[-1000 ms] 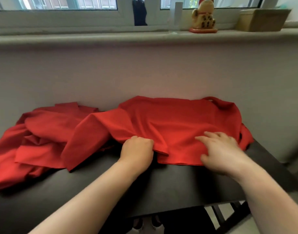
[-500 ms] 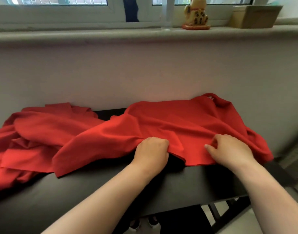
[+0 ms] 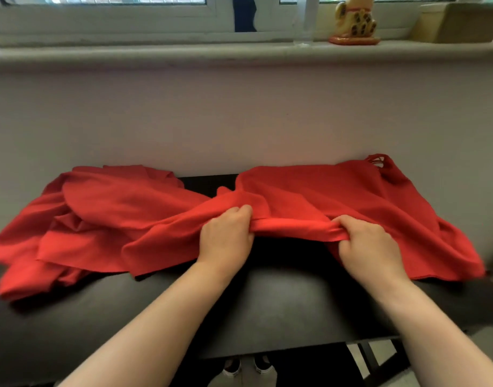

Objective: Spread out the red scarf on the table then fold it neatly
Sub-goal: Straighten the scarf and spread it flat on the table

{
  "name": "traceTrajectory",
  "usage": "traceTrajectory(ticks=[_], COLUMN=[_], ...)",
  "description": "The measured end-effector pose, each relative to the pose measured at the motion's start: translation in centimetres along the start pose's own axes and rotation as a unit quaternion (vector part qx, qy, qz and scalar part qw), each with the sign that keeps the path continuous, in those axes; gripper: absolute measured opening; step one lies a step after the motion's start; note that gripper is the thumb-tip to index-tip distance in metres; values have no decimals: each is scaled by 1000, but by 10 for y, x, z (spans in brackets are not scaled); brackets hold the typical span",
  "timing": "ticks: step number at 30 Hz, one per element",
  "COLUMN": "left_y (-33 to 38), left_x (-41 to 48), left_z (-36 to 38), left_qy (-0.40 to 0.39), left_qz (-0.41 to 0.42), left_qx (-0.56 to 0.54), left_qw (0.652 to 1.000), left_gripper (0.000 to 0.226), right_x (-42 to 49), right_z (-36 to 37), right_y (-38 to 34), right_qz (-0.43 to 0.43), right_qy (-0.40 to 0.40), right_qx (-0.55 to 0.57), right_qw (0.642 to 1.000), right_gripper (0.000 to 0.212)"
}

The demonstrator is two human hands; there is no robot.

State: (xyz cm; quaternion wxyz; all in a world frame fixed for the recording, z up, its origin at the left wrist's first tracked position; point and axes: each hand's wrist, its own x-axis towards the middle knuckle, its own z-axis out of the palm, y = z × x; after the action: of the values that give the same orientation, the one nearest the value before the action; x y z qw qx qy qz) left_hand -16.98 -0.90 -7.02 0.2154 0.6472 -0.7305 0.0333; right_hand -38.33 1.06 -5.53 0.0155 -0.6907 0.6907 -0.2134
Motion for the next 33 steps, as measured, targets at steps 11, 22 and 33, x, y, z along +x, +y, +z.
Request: traceTrajectory(ticks=[11,22,33], left_y=[16,-62,-82], left_x=[6,62,105], left_z=[-39,-25,-28], left_qy=[-95,-187,43], left_qz=[111,-11,-89], left_qx=[-136,57,16], left_qw=[980,981,995], left_gripper=[27,46,31], right_x=[3,10,10], right_z=[18,18,27], right_y=[-41,-32,-38], right_qz=[-167,-153,-95], right_qy=[20,-113,-77], right_qx=[81,6,15], right_qw=[982,982,992], right_gripper=[36,38,34])
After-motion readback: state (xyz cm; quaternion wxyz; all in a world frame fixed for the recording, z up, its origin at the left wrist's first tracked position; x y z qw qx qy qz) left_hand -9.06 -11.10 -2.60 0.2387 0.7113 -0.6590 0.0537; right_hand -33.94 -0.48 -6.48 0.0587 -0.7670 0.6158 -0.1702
